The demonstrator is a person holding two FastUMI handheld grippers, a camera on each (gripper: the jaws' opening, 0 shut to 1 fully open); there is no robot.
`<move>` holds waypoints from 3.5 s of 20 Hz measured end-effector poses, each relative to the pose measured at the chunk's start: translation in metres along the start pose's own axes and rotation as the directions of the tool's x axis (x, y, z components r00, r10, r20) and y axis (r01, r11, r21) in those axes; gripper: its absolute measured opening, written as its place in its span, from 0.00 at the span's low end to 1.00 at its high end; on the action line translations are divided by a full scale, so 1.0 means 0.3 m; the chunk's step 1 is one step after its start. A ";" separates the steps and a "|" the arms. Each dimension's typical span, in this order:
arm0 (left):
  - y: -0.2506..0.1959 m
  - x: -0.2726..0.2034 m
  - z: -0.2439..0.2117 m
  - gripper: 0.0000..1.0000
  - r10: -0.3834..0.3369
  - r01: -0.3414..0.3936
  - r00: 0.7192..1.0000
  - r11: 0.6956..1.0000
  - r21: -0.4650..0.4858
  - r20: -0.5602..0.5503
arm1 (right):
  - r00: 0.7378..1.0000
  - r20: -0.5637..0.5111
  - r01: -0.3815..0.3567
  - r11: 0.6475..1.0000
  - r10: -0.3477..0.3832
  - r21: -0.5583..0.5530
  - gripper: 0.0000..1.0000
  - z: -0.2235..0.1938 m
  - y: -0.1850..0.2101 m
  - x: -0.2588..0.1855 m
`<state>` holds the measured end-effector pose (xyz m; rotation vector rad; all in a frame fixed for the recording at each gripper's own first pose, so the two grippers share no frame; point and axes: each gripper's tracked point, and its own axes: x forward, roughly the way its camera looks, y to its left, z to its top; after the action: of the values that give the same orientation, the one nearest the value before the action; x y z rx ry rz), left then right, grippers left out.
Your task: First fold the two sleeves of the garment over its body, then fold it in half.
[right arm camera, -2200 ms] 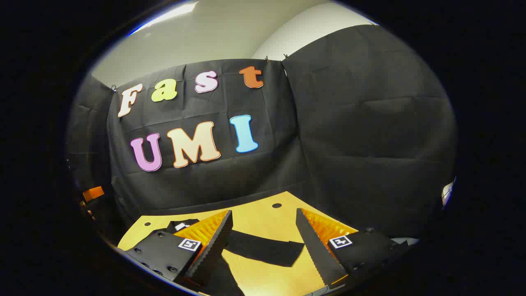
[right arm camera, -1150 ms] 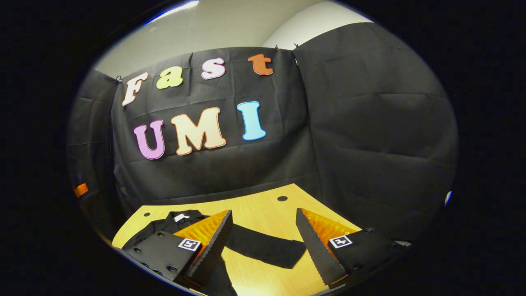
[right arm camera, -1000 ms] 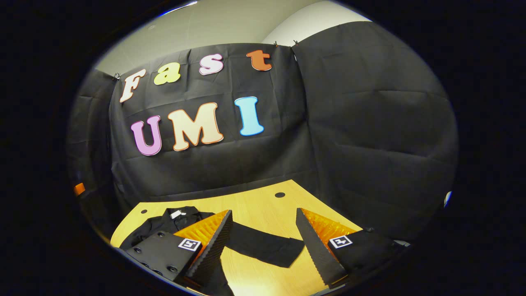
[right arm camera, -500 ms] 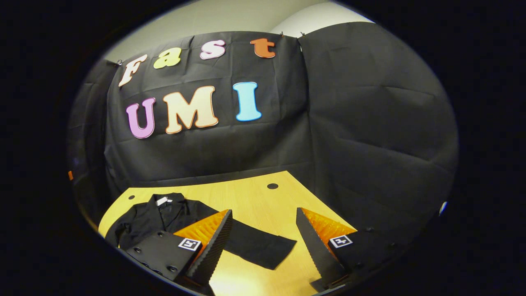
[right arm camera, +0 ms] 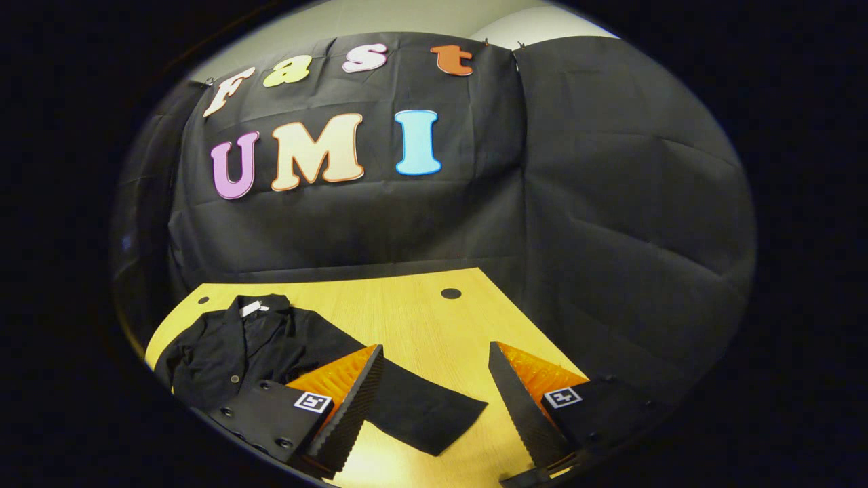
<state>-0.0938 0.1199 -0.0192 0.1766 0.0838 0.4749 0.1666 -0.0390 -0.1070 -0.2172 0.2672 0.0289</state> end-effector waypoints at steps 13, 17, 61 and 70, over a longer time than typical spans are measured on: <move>0.071 -0.076 -0.015 0.92 0.098 -0.098 0.995 0.995 0.009 -0.010 | 0.974 -0.227 -0.032 0.999 0.021 -0.042 0.98 -0.297 -0.015 0.195; 0.071 -0.085 -0.001 0.92 0.109 -0.109 0.994 0.994 -0.003 -0.001 | 0.946 -0.323 -0.036 0.997 0.012 -0.071 0.99 -0.413 -0.027 0.205; 0.134 -0.075 -0.155 0.92 0.081 -0.086 0.993 0.995 -0.056 -0.080 | 0.937 -0.263 -0.237 0.972 0.230 0.007 0.05 -0.177 0.336 0.090; 0.212 -0.086 -0.239 0.92 0.070 -0.075 0.991 0.996 -0.037 -0.118 | 0.889 -0.193 -0.413 0.909 0.416 0.056 0.09 -0.005 0.819 0.100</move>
<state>-0.1539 0.1744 -0.0766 0.1117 0.1823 0.5592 0.1810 0.2005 -0.1678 -0.1464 0.5135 0.4329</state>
